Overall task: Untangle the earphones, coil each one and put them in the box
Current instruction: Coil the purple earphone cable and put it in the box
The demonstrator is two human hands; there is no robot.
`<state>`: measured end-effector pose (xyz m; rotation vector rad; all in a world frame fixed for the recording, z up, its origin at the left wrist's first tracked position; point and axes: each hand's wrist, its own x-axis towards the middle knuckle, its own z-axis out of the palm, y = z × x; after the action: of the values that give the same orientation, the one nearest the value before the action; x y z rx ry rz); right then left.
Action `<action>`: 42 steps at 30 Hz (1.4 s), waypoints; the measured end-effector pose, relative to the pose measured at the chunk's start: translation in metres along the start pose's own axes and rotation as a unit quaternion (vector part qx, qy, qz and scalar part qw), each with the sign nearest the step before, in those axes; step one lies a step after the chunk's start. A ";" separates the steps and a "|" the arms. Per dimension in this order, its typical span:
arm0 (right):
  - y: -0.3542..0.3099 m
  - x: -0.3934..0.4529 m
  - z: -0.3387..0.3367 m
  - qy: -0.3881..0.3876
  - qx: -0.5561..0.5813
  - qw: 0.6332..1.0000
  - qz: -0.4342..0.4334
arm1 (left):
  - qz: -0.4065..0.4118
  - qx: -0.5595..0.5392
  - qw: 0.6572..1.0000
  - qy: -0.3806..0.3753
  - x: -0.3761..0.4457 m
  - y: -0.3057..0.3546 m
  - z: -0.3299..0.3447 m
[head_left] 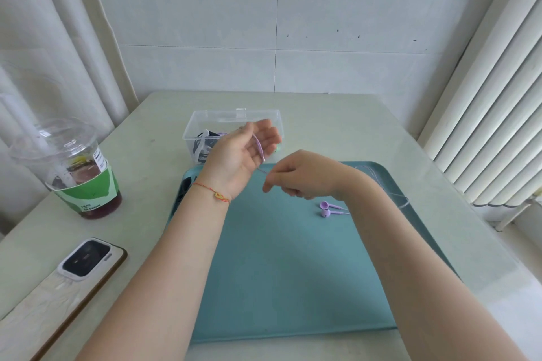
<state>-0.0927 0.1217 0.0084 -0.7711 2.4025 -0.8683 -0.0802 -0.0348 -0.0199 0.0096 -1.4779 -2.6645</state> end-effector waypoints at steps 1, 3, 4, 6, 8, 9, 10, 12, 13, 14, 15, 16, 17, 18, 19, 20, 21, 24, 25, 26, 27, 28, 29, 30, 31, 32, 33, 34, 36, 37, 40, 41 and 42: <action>-0.002 -0.001 -0.002 0.033 0.009 0.999 -0.007 | -0.003 0.068 0.998 0.007 -0.001 -0.002 -0.001; -0.001 -0.001 -0.008 0.119 0.027 0.992 -0.020 | -0.034 0.186 0.982 0.003 -0.004 -0.006 0.000; 0.000 -0.001 -0.012 0.157 0.036 0.987 -0.027 | -0.055 0.226 0.972 -0.010 -0.006 -0.007 0.002; 0.002 -0.002 -0.018 0.205 0.051 0.977 -0.040 | -0.094 0.262 0.959 -0.045 -0.009 -0.008 0.006; 0.006 -0.001 -0.021 0.229 0.069 0.970 -0.049 | -0.130 0.248 0.957 -0.079 -0.011 -0.008 0.010; 0.008 0.000 -0.021 0.239 0.081 0.966 -0.054 | -0.149 0.230 0.957 -0.090 -0.011 -0.008 0.011; 0.010 0.001 -0.022 0.249 0.093 0.962 -0.059 | -0.168 0.210 0.958 -0.103 -0.011 -0.007 0.013; 0.013 0.003 -0.022 0.261 0.112 0.957 -0.065 | -0.193 0.169 0.957 -0.137 -0.011 -0.007 0.012; 0.015 0.004 -0.022 0.264 0.119 0.955 -0.067 | -0.197 0.150 0.957 -0.150 -0.011 -0.006 0.012; 0.016 0.005 -0.022 0.267 0.128 0.953 -0.071 | -0.198 0.137 0.957 -0.159 -0.011 -0.006 0.012; 0.016 0.005 -0.023 0.268 0.138 0.951 -0.074 | -0.198 0.128 0.958 -0.165 -0.011 -0.006 0.012; 0.016 0.006 -0.022 0.268 0.152 0.948 -0.079 | -0.197 0.120 0.958 -0.172 -0.012 -0.005 0.013; 0.016 0.006 -0.021 0.264 0.168 0.946 -0.085 | -0.194 0.107 0.958 -0.180 -0.014 -0.004 0.014; 0.016 0.007 -0.020 0.259 0.182 0.944 -0.090 | -0.189 0.086 0.960 -0.191 -0.015 -0.004 0.015; 0.016 0.007 -0.018 0.253 0.192 0.944 -0.093 | -0.183 0.054 0.961 -0.201 -0.016 -0.002 0.016; 0.015 0.008 -0.016 0.245 0.198 0.945 -0.091 | -0.175 0.015 0.962 -0.209 -0.016 -0.001 0.017; 0.015 0.009 -0.013 0.232 0.200 0.948 -0.087 | -0.166 -0.030 0.963 -0.208 -0.016 0.001 0.019; 0.013 0.009 -0.006 0.165 0.165 0.971 -0.058 | -0.110 -0.151 0.973 -0.133 -0.012 0.003 0.022; 0.012 0.008 -0.005 0.138 0.139 0.980 -0.047 | -0.084 -0.164 0.978 -0.102 -0.010 0.003 0.019; 0.012 0.006 -0.005 0.111 0.107 0.987 -0.035 | -0.059 -0.164 0.982 -0.077 -0.008 0.002 0.016; 0.011 0.003 -0.007 0.086 0.079 0.993 -0.025 | -0.039 -0.150 0.986 -0.058 -0.006 0.000 0.012; 0.010 0.001 -0.008 0.065 0.057 0.996 -0.018 | -0.022 -0.122 0.991 -0.044 -0.004 -0.001 0.009; 0.009 -0.001 -0.010 0.052 0.043 0.998 -0.015 | -0.006 -0.082 0.996 -0.028 -0.003 -0.003 0.007; 0.009 -0.003 -0.012 0.049 0.035 0.998 -0.011 | 0.009 -0.030 0.999 -0.010 -0.001 -0.006 0.005; 0.009 -0.005 -0.014 0.052 0.028 0.998 -0.008 | 0.022 0.027 0.999 0.005 0.000 -0.009 0.004; 0.008 -0.006 -0.016 0.056 0.019 0.998 -0.007 | 0.037 0.081 0.996 0.015 0.001 -0.013 0.004; 0.007 -0.008 -0.018 0.057 0.015 0.998 -0.011 | 0.051 0.121 0.991 0.021 0.002 -0.016 0.005; 0.006 -0.010 -0.020 0.058 0.018 0.998 -0.018 | 0.057 0.154 0.986 0.026 0.002 -0.020 0.005; 0.005 -0.012 -0.022 0.089 0.040 0.995 -0.037 | 0.038 0.218 0.975 0.022 0.003 -0.023 0.005; 0.005 -0.012 -0.024 0.122 0.052 0.990 -0.043 | 0.020 0.248 0.969 0.009 0.001 -0.024 0.007; 0.007 -0.009 -0.030 0.209 0.103 0.971 -0.057 | -0.042 0.267 0.962 -0.044 -0.003 -0.025 0.013; 0.009 -0.007 -0.030 0.222 0.114 0.967 -0.059 | -0.075 0.240 0.966 -0.060 -0.005 -0.023 0.015; 0.010 -0.006 -0.030 0.231 0.119 0.964 -0.059 | -0.111 0.211 0.968 -0.083 -0.007 -0.020 0.016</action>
<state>-0.1096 0.1445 0.0233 -0.6789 2.5872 -1.4946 -0.0761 -0.0105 -0.0285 -0.0189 -2.1927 -2.5013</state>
